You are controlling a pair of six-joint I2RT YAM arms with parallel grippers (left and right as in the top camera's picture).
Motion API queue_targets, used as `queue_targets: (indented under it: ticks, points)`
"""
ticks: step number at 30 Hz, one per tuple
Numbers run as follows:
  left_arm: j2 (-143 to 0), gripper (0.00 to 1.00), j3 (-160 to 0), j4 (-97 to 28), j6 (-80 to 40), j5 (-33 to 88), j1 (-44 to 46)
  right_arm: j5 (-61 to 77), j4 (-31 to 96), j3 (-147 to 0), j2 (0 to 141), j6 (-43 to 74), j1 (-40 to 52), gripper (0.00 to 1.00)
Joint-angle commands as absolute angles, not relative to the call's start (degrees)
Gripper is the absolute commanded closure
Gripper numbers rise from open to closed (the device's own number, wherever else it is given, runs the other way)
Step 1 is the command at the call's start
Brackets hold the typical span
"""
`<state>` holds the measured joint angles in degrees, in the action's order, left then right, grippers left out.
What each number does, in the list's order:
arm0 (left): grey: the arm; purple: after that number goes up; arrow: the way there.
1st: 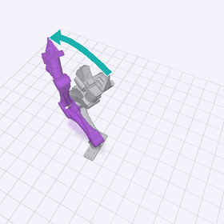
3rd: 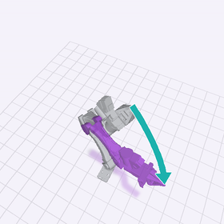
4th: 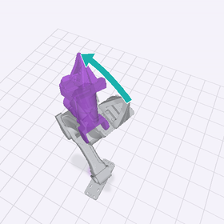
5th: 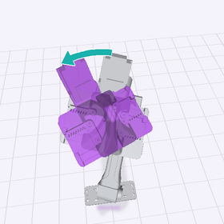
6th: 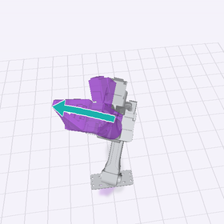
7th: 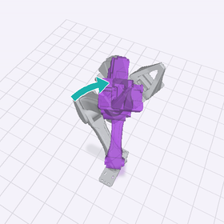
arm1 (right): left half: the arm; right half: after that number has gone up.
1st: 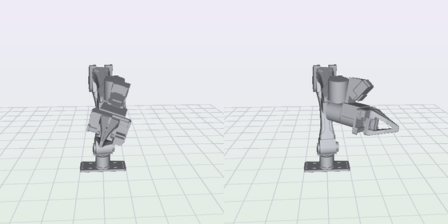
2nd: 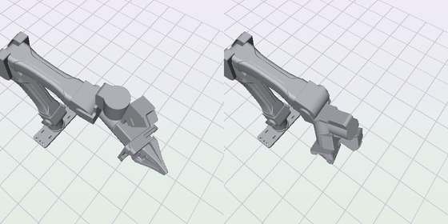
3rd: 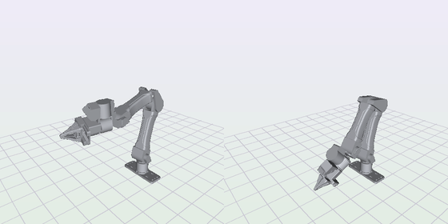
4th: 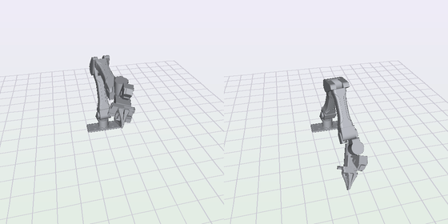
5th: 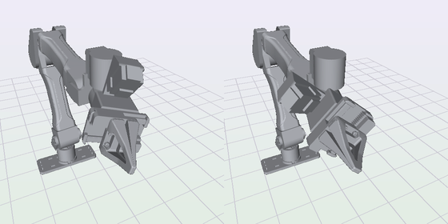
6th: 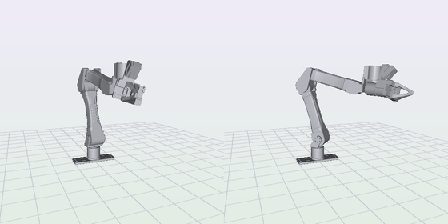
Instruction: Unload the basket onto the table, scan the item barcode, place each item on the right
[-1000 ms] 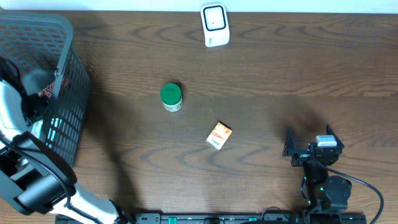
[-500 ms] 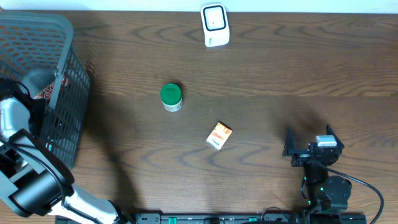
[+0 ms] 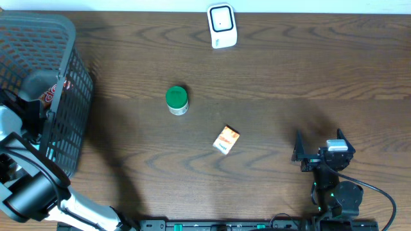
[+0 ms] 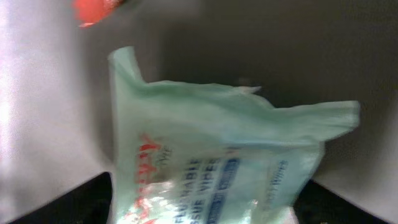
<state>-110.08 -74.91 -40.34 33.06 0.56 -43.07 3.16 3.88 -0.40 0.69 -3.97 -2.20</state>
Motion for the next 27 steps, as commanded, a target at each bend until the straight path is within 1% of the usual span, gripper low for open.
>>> queue_targets:
  ticks: [1, 2, 3, 9, 17, 23, 27]
  points:
    - [-115.3, 0.2, -72.5, -40.4, 30.5, 2.6, -42.8, 3.1, 4.1, -0.3, 0.4, -3.3, -1.8, 0.01]
    - [-115.3, 0.34, -72.5, -40.4, 29.6, 2.6, -42.8, 3.1, 4.1, -0.3, 0.4, -3.3, -1.8, 0.01]
    - [-115.3, 0.39, -72.5, -40.5, 28.5, 2.6, -42.8, 3.1, 4.1, -0.3, 0.4, -3.3, -1.8, 0.01]
    - [-115.2, 0.5, -72.6, -42.9, 27.2, 2.6, -42.8, 3.1, 4.1, -0.3, 0.4, -3.3, -1.8, 0.01]
    - [-109.5, 0.5, -77.8, -44.5, 18.1, 2.6, -42.8, 3.1, 4.1, -0.3, 0.4, -3.3, -1.8, 0.01]
    - [-99.1, 0.5, -81.9, -44.7, 14.2, 2.9, -42.8, 3.1, 4.1, -0.3, 0.4, -3.3, -1.8, 0.01]
    - [-91.2, 0.5, -82.0, -43.2, 14.2, 6.8, -42.8, 3.1, 4.1, -0.3, 0.4, -3.3, -1.8, 0.01]
